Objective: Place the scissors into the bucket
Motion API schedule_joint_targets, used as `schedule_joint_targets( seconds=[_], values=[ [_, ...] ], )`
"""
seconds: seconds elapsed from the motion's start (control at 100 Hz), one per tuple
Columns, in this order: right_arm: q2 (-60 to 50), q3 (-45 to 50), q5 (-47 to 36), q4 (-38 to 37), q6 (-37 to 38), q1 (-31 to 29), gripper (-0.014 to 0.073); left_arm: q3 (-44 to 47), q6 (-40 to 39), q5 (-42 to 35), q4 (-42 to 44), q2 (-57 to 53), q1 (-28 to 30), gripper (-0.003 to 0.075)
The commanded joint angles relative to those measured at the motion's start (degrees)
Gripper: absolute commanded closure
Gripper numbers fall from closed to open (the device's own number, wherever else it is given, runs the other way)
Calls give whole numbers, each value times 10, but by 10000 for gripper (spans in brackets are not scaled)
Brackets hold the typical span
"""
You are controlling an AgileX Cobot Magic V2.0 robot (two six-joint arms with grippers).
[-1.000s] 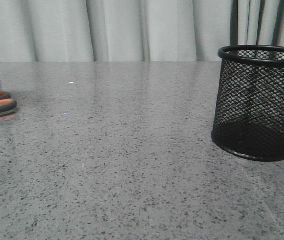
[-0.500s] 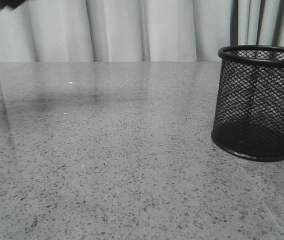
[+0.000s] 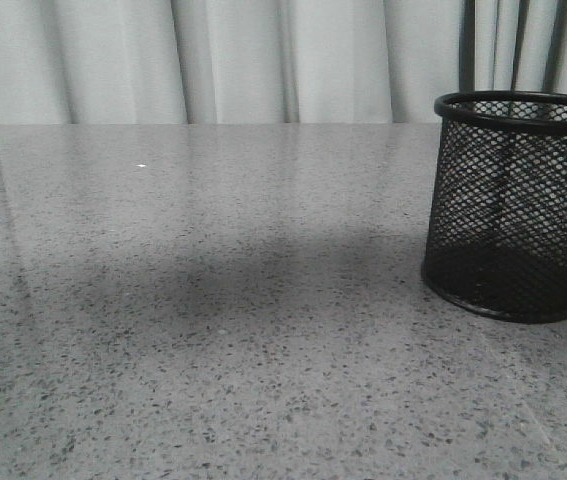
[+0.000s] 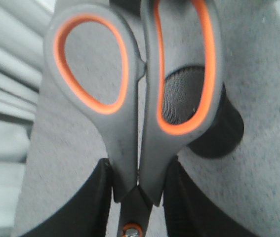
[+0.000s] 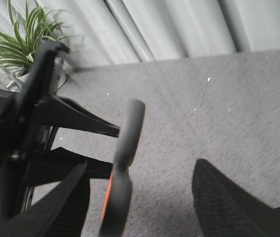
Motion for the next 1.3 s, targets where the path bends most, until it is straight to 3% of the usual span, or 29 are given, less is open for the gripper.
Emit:
schedule_joint_targets(
  seconds=[0.0, 0.15, 0.22, 0.29, 0.36, 0.49, 0.69, 0.76, 0.9, 1.09, 1.23, 1.29],
  values=[
    [19, -23, -29, 37, -4, 6, 186, -18, -2, -63, -25, -22, -24, 741],
    [48, -23, -34, 44, -4, 14, 193, -18, -2, -65, -25, -34, -47, 741],
    [53, -23, -48, 44, -4, 14, 254, -18, -2, -65, -25, -39, -52, 741],
    [53, -23, -67, 44, -4, 14, 432, -18, -2, -65, -25, -45, -52, 741],
    [53, -23, -84, 44, -4, 14, 671, -18, -2, -64, -25, -53, -52, 741],
    [50, -23, -97, 43, -4, 14, 659, -18, -2, -62, -36, -72, -52, 702],
    [50, -40, -81, -20, -4, 13, 658, -18, -11, -67, -38, -122, -52, 393],
    [50, -66, -44, -53, -4, 4, 657, -18, -29, -67, -38, -147, -52, 350],
    [50, -143, 93, -110, -4, -33, 657, -18, -86, -64, -35, -199, -52, 417],
    [73, -274, 311, -150, -4, -73, 657, -15, -114, -60, -17, -253, -51, 739],
    [104, -358, 482, -192, 7, -78, 657, -15, -114, -60, -5, -269, -51, 741],
    [111, -376, 497, -218, 30, -78, 657, -15, -114, -60, -3, -269, -51, 741]
  ],
)
